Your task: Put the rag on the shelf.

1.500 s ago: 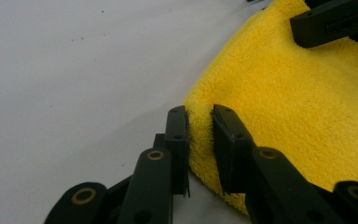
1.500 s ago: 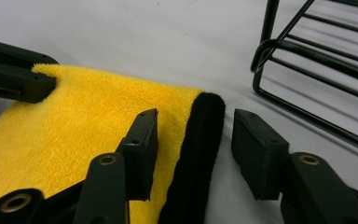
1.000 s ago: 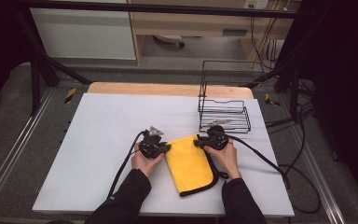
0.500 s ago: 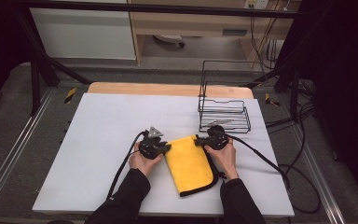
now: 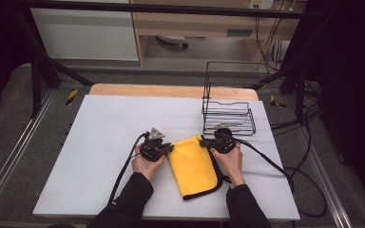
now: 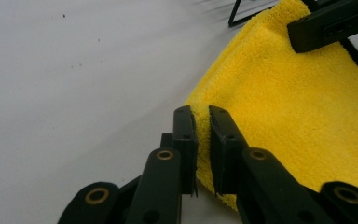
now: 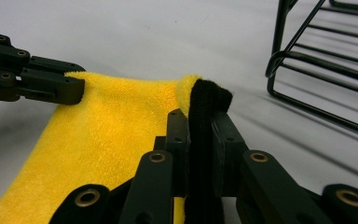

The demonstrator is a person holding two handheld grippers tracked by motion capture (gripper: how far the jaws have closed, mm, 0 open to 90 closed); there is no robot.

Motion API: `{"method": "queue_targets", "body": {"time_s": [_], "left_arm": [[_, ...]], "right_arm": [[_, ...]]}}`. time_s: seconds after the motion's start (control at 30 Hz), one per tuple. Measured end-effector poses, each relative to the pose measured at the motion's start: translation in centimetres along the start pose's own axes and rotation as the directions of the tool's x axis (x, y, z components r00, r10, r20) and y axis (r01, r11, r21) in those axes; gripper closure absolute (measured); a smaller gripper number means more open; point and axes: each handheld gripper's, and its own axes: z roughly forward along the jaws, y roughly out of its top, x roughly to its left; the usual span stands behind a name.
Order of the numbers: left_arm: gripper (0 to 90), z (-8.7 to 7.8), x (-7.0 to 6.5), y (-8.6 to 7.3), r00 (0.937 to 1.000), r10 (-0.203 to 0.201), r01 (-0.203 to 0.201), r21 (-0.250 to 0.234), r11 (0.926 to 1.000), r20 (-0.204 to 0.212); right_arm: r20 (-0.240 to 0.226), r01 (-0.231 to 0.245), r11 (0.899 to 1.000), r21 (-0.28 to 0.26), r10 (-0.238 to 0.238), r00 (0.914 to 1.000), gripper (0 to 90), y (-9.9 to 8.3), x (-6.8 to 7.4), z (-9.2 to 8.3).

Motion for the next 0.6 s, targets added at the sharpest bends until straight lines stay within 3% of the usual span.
{"method": "queue_targets", "body": {"time_s": [0.6], "left_arm": [[82.3, -1.9, -1.2, 2.1, 0.9984, 0.051, -0.049, -0.081, 0.9955, 0.024]], "right_arm": [[0.017, 0.026, 0.992, -0.125, -0.024, 0.9996, 80.1, 0.1, 1.1, -3.9]]}}
